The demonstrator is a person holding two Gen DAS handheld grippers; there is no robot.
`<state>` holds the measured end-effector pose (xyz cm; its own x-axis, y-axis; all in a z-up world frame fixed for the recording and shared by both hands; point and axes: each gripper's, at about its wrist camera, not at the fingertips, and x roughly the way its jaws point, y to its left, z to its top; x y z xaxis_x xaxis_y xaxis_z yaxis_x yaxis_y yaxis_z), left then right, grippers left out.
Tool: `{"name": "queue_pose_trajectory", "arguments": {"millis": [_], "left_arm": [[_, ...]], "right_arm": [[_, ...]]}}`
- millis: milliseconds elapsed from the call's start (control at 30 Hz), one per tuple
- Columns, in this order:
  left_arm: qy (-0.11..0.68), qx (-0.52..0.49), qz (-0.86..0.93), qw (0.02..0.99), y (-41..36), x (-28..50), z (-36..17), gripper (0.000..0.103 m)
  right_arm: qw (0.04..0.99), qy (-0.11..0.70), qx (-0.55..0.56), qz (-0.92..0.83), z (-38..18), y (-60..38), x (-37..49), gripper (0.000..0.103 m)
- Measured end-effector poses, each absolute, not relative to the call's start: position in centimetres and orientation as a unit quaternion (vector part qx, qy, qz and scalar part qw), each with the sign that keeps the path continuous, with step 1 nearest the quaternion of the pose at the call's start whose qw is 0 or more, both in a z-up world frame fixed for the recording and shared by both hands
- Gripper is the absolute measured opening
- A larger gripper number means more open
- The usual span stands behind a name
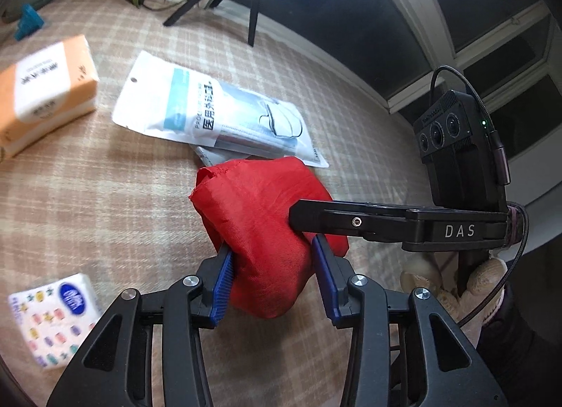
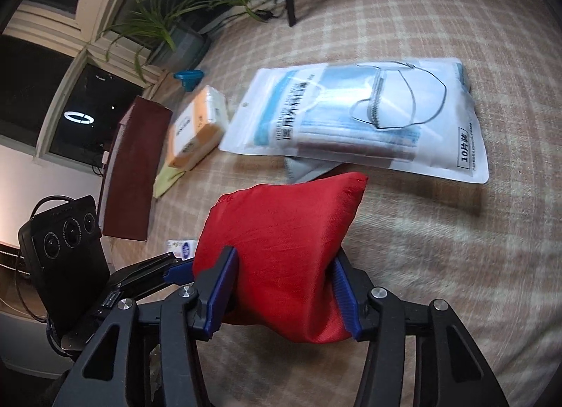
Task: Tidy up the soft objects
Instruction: 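Carry the red pouch with the right tool into the box onto the glove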
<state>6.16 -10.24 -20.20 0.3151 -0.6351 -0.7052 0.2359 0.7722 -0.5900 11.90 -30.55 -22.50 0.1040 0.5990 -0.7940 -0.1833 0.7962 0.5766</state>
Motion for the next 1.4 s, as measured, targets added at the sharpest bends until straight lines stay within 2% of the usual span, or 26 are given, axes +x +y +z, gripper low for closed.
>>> {"name": "queue_pose_trajectory", "arguments": {"millis": [433,900,1400], "left_arm": [[0.467,-0.18,-0.266,0.824,-4.0,4.0,-15.3,0.04],[0.405,-0.189,-0.217,0.868,6.7,1.3,-11.2,0.04],[0.375,-0.23,-0.138,0.888,18.5,-0.2,-10.7,0.04]], "right_arm": [[0.749,0.571,0.164,0.294,-17.1,-25.0,9.0,0.049],[0.758,0.533,0.134,0.351,-11.8,-14.5,8.3,0.049],[0.742,0.518,0.068,0.421,-9.5,0.8,9.0,0.049]]}}
